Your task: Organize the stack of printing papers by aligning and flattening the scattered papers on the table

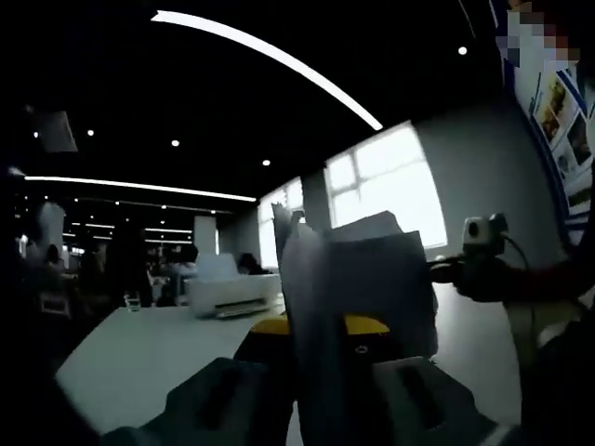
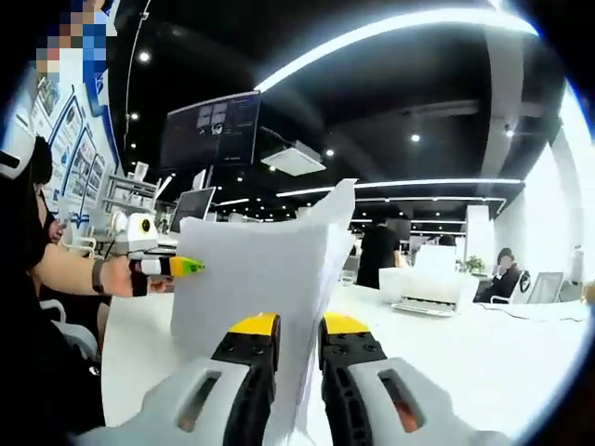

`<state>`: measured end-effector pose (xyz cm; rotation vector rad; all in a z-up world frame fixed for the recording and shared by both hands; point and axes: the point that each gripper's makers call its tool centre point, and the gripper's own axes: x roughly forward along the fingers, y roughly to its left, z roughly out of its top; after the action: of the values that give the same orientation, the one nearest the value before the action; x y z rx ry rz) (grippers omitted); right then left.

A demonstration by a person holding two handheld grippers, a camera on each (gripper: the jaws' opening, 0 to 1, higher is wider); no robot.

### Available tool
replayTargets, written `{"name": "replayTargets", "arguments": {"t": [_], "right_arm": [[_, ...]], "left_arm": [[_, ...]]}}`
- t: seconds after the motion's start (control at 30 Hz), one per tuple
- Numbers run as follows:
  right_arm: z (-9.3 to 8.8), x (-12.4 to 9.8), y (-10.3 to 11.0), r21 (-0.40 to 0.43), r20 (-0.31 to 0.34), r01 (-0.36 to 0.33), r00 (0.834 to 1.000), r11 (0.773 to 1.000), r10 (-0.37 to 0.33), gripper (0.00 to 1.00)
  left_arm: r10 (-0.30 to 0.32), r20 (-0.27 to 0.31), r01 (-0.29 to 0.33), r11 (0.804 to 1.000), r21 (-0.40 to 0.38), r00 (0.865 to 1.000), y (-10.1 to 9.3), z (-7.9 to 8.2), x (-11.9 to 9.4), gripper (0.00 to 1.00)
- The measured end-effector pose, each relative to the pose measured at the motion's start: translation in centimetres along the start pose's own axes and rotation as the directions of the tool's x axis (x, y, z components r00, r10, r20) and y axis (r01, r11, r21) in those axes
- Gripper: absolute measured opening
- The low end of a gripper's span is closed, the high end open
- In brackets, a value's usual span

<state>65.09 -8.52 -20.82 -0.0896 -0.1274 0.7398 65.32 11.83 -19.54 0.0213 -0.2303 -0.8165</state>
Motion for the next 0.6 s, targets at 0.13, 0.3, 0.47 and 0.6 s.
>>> {"name": "replayTargets", "arguments": {"t": [0.13, 0.3, 0.47, 0.6], "right_arm": [[-1.4, -0.3, -0.2, 0.040, -0.042, -0.015, 0.999, 0.999, 0.016, 0.23], [-2.7, -0.4, 0.1, 0.111, -0.076, -0.070, 0.994, 0.991, 0.079, 0.21], [-2.1, -0.8, -0.3, 0.113, -0.066, -0.067, 0.995, 0.991, 0.075, 0.09], [-1.8, -1.0, 1.2, 0.147, -0.045, -0.139, 0.988, 0.979, 0.147, 0.00]], "left_arm": [[-0.007, 0.026, 0.008, 0.999, -0.052, 1.000, 0.4, 0.5, -0.4, 0.20], [-0.014, 0.024, 0.015, 0.998, -0.058, 1.000, 0.2, 0.6, -0.3, 0.19], [-0.028, 0.030, 0.030, 0.997, -0.069, 0.999, 0.3, 0.8, -0.5, 0.17], [-0.039, 0.024, 0.040, 0.996, -0.075, 0.999, 0.2, 0.7, -0.6, 0.15]]}}
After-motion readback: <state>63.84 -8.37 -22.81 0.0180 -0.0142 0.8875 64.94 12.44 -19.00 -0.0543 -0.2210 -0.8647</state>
